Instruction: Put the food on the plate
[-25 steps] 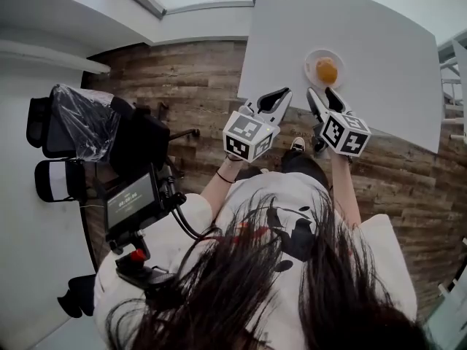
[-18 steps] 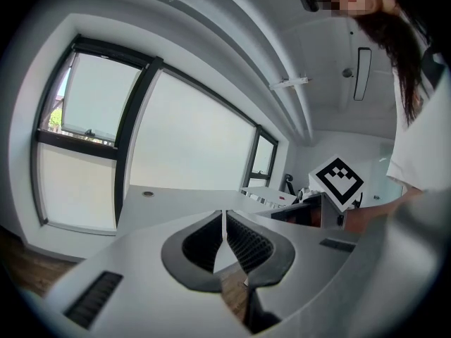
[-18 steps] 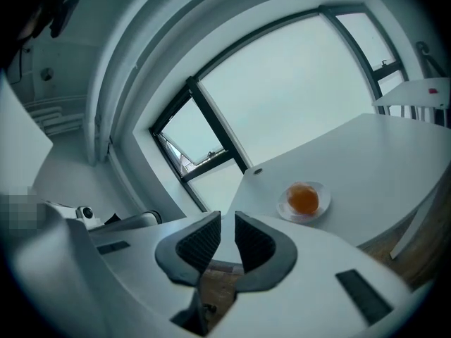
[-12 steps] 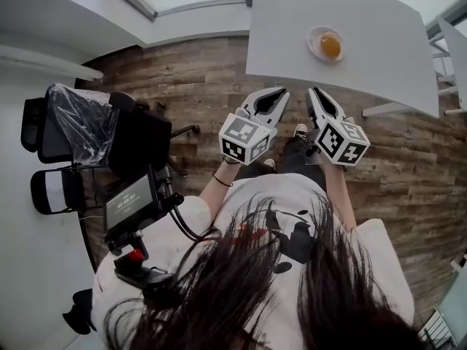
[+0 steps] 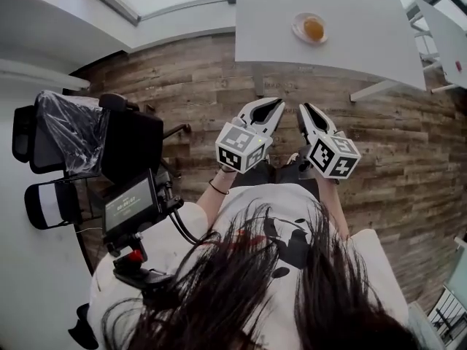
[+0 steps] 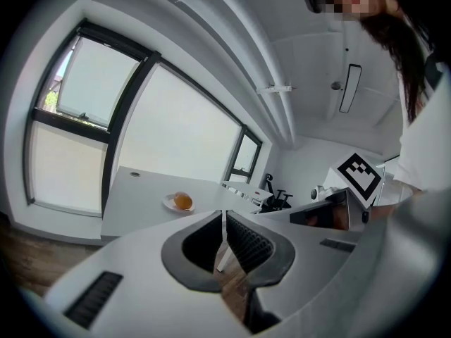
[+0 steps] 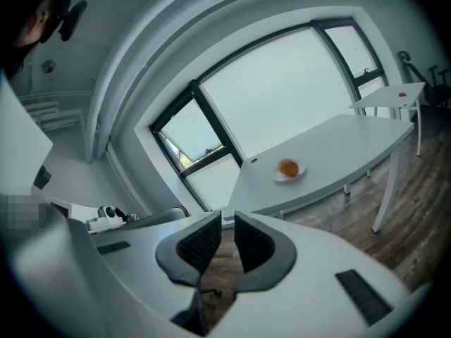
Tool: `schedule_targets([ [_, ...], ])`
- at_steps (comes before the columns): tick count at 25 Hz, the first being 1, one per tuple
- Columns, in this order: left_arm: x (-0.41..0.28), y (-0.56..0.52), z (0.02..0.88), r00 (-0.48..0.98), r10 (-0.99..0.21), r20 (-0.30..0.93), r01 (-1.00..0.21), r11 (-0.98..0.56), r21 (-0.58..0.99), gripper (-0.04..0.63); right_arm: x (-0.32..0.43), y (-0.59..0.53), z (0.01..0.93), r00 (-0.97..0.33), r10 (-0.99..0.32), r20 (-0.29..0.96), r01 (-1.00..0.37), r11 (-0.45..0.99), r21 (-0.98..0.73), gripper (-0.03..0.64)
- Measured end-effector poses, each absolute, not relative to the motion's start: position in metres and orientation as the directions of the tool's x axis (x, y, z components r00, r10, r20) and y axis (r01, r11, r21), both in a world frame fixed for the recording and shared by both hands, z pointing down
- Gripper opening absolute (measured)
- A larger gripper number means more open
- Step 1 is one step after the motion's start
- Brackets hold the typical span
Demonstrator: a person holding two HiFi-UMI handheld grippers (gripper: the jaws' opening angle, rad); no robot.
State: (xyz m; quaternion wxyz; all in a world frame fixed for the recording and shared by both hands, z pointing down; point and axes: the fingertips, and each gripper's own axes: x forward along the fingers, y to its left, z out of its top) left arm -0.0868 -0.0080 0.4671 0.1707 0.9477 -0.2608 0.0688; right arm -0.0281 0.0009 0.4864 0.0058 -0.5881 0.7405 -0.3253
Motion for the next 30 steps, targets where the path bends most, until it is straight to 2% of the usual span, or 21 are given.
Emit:
schedule_targets([
  [10,-0.080,0.012,0.462,0.862,-0.460,0.213,-0.506,-0.807,0.305,0.006,-0.021,0.029,0.485,-0.289,-0.873,0.392,-0.873,0.072,-0.483,0.064],
  [19,-0.048,0.115,0.441,0.842,-0.509,0.177,-0.539,-0.798,0.269,0.006,0.002,0.134,0.467,-0.346,-0.875,0.340,-0.859,0.149,-0.489,0.064],
  [30,-0.040,0.240,0.452,0.808,-0.562,0.177,-0.589,-0.756,0.287,0.006,0.009,0.258,0.467,-0.401,-0.860,0.315,-0.849,0.219,-0.481,0.064],
])
